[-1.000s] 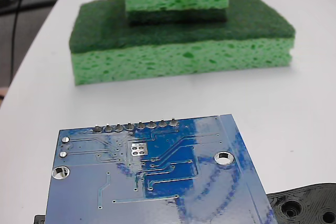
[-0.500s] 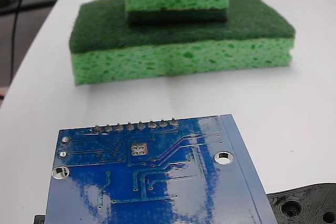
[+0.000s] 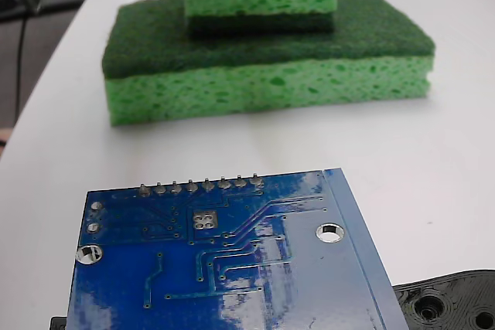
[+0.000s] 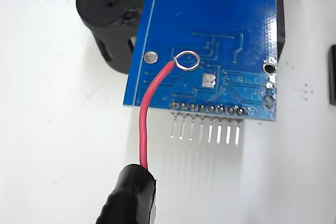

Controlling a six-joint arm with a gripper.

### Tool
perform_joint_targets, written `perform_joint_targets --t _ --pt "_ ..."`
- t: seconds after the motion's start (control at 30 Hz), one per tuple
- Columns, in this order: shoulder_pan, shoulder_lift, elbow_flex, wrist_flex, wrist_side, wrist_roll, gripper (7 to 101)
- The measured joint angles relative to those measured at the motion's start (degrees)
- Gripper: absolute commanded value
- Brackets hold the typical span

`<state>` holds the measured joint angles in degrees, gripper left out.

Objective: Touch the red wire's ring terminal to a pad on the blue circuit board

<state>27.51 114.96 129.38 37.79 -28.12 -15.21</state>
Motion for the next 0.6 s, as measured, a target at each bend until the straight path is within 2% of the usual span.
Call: perform_joint_targets --t 0.2,0.6 --pt "0.1 -6.5 -2.5 -2.9 -2.5 -0.6 100.3" --pt "1.6 -12.7 -6.4 -2.6 -4.9 -2.5 100.3"
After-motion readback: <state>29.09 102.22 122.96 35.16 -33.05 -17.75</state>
